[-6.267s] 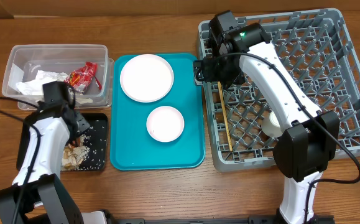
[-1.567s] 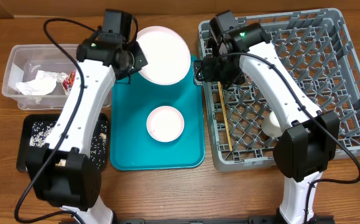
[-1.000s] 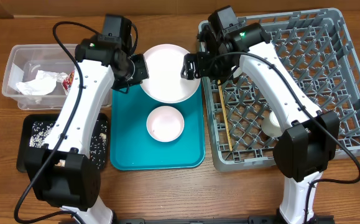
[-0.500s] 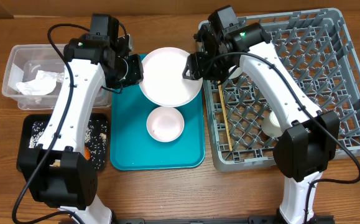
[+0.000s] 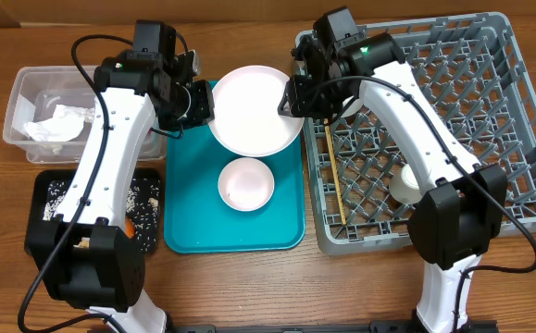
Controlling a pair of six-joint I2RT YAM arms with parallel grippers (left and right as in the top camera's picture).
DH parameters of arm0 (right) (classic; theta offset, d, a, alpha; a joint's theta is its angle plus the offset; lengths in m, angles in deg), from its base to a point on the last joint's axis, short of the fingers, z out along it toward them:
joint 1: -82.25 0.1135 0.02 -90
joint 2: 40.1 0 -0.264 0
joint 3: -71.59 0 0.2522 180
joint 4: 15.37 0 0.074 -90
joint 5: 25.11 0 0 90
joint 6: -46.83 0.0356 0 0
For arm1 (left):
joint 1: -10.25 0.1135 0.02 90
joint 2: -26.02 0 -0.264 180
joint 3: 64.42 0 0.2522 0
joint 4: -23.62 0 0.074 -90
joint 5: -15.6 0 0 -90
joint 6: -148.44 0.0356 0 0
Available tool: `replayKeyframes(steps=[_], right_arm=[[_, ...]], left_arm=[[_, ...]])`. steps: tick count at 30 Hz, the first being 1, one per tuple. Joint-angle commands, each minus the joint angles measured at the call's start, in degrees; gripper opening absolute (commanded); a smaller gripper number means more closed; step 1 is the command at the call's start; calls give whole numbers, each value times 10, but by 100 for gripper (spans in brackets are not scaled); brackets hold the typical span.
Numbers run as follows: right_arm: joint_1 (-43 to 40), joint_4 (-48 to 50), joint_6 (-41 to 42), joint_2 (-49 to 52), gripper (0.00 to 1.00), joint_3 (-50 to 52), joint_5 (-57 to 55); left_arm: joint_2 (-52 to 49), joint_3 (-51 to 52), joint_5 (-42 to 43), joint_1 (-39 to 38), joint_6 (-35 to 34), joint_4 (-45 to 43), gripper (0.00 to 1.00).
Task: Sort waste into correct bins and load items into the dishwasher
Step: 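Lift the plate toward the right gripper and grasp its rim with right, then release the left gripper and carry the plate right over the rack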
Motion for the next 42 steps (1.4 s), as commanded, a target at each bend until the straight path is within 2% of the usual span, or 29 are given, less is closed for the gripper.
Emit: replayKeyframes(steps=[1, 2, 5, 8, 12, 17, 23, 30, 34, 37, 39, 42], right_arm=[[2, 5, -2, -15, 21, -12, 6], [2, 6, -2, -15, 17, -12, 5], [-2, 7, -2, -15, 12, -12, 5], [-10, 9, -2, -15, 4, -12, 5], [-15, 12, -2, -15, 4, -12, 5], [-16, 16, -14, -15, 4, -12, 5], [-25, 27, -15, -19, 4, -12, -46], [-60, 38, -12, -53, 4, -24, -176], [-82, 27, -8, -93, 4, -54, -248], [-88, 15, -9, -131, 4, -64, -364], [-87, -2, -9, -161, 4, -64, -502], [-83, -37, -9, -177, 4, -64, -652]], left_arm=[[10, -9, 29, -2, 12, -3, 4], [10, -9, 28, -2, 12, -2, 4], [10, -9, 22, -2, 13, 2, 6], [10, -9, 13, -2, 13, 3, 14], [10, -9, 14, -2, 13, 2, 21], [10, -9, 15, -2, 13, 1, 50], [10, -13, 15, -1, 13, -3, 73], [10, -23, 15, 8, 13, -3, 88], [10, -23, 15, 9, 14, 2, 90], [10, -23, 15, 9, 14, 3, 91], [10, -23, 15, 9, 13, 4, 91], [10, -22, 15, 9, 13, 6, 91]])
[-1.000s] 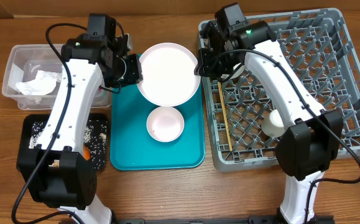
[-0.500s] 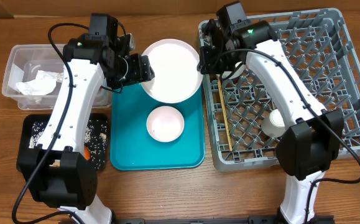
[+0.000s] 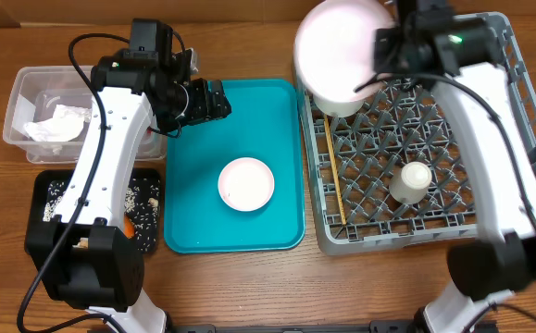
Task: Sort waste into correct bins and load items into the dishwasher
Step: 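Release the left gripper and carry the plate right over the rack, then lower the white plate upright into the rack slots and release it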
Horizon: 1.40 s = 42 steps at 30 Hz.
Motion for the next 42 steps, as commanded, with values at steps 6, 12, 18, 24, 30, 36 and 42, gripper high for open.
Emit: replayKeyframes(steps=[6, 12, 18, 24, 30, 36, 42], right_arm=[[5, -95, -14, -35, 4, -19, -334], [6, -91, -62, -27, 4, -2, -336], [6, -79, -76, -27, 4, 37, -378], [19, -28, -106, -27, 4, 81, -377], [37, 34, -121, -27, 4, 145, -379], [34, 132, -137, -27, 4, 216, -394], [35, 145, -137, -27, 4, 233, -386]], left_arm=[[10, -17, 8, 2, 9, 2, 92], [10, -16, 7, 2, 12, 2, 94], [10, -16, 1, 2, 22, 2, 95], [10, -16, -10, 2, 22, 1, 98], [9, -16, -10, 2, 22, 0, 99], [9, -16, -10, 2, 27, 2, 100], [9, -16, -12, 2, 31, 2, 100]])
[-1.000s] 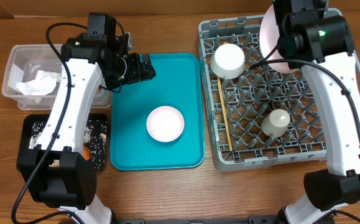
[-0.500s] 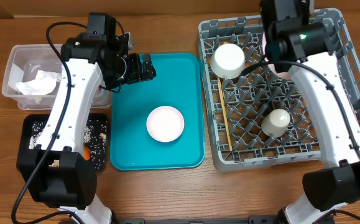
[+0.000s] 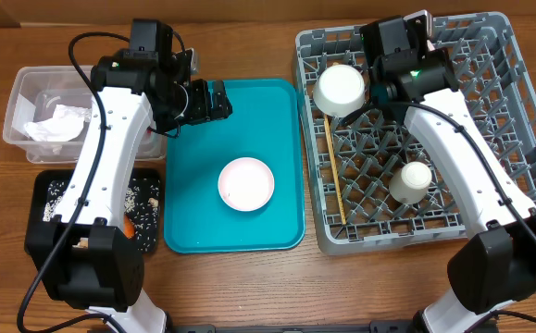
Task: Sort waste into correct bins and load items into the dishwasher
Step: 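Lower the white plate upright into the rack slots and release it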
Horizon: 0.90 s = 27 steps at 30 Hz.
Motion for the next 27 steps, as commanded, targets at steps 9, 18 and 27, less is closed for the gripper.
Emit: replayKeyframes(steps=[9, 18, 27], right_arm=[[-7, -23, -3, -4, 4, 15, -50], [-7, -56, -6, -4, 4, 15, 16], [-7, -66, 0, -4, 13, 15, 107]], left_arm=[[9, -16, -4, 2, 16, 4, 100], [9, -16, -15, 2, 17, 9, 100], [9, -16, -15, 2, 17, 24, 100]])
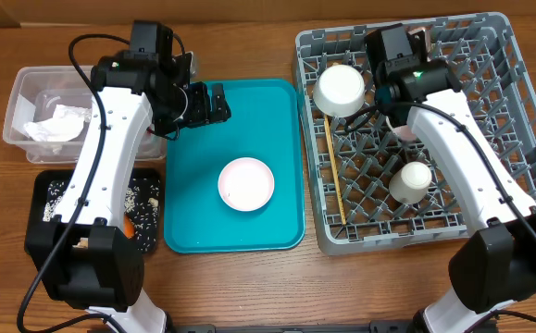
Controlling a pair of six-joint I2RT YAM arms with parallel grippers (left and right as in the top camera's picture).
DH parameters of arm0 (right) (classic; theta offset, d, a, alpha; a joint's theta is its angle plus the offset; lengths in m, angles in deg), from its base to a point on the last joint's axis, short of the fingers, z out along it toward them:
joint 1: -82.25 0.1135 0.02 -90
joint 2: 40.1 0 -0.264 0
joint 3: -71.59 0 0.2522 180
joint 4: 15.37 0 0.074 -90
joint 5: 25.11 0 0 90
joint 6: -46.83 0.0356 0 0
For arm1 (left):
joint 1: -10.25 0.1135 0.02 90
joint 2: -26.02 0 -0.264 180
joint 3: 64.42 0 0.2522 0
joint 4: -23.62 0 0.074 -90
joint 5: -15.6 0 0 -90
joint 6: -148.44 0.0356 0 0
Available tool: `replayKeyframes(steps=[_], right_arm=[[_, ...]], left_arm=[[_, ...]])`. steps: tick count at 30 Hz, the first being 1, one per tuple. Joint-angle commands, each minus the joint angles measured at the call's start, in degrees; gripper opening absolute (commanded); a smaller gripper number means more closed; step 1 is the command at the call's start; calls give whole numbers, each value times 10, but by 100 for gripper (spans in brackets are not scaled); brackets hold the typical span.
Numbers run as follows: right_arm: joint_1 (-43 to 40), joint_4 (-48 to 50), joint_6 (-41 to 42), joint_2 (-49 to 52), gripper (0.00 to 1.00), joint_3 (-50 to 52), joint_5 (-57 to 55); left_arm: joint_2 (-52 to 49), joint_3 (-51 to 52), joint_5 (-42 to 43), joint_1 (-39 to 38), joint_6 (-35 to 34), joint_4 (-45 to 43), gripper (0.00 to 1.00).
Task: Sort waste into correct bins and load items into the dishwasher
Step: 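Lower the white plate upright into the rack slots and release it, then move the left gripper down and grasp the rim of the pink bowl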
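Note:
The large white plate (422, 35) stands on edge in the grey dishwasher rack (508, 55). Only thin pale slivers of it show beside my right arm. My right gripper (405, 88) hangs over it under the wrist, its fingers mostly hidden, seemingly still shut on the rim. My left gripper (215, 103) is open and empty above the far left corner of the teal tray (193, 231). A small white bowl (245, 182) sits in the middle of the tray.
Two white cups (340, 90) (409, 181) and a wooden stick (334, 176) lie in the rack. A clear bin (27, 88) with crumpled paper is at far left. A black bin (50, 199) with food scraps stands in front of it.
My right wrist has sunk a little lower over the rack, taking the on-edge plate down with it. The left arm and the bowl have not moved.
Both grippers held the plate above the far end of the tray. Then my right gripper alone had it flat over the rack's left corner, and the left gripper stood open. Then the plate was turned on edge over the rack, and now sits lower among the tines.

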Motion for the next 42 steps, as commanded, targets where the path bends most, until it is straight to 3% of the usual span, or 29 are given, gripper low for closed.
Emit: replayKeyframes(steps=[1, 2, 5, 6, 11, 16, 22, 30, 35, 42], right_arm=[[3, -1, 0, -4, 23, 2, 56], [3, -1, 0, -4, 34, 2, 56], [3, -1, 3, -4, 51, 2, 56], [3, -1, 14, -4, 61, 2, 56], [3, -2, 56, -6, 75, -2, 56], [9, -23, 78, -18, 77, -37, 118], [38, -85, 78, -45, 80, -121, 309], [56, -106, 78, -58, 83, -126, 514], [57, -112, 78, -58, 84, -126, 559], [57, -127, 78, -58, 88, -126, 559]], left_arm=[[9, -16, -5, 2, 17, 18, 100], [9, -16, -5, 2, 17, 25, 100], [9, -16, -5, 2, 17, 37, 100], [9, -16, -5, 2, 17, 41, 100], [9, -16, -31, 2, 17, 68, 100], [9, -16, -94, 2, 17, 94, 100], [9, -16, -87, 2, 15, 98, 99], [9, -7, -91, -21, 15, 156, 96], [9, 39, -95, -40, 15, 154, 100], [9, 140, -91, -44, 15, 88, 100]])
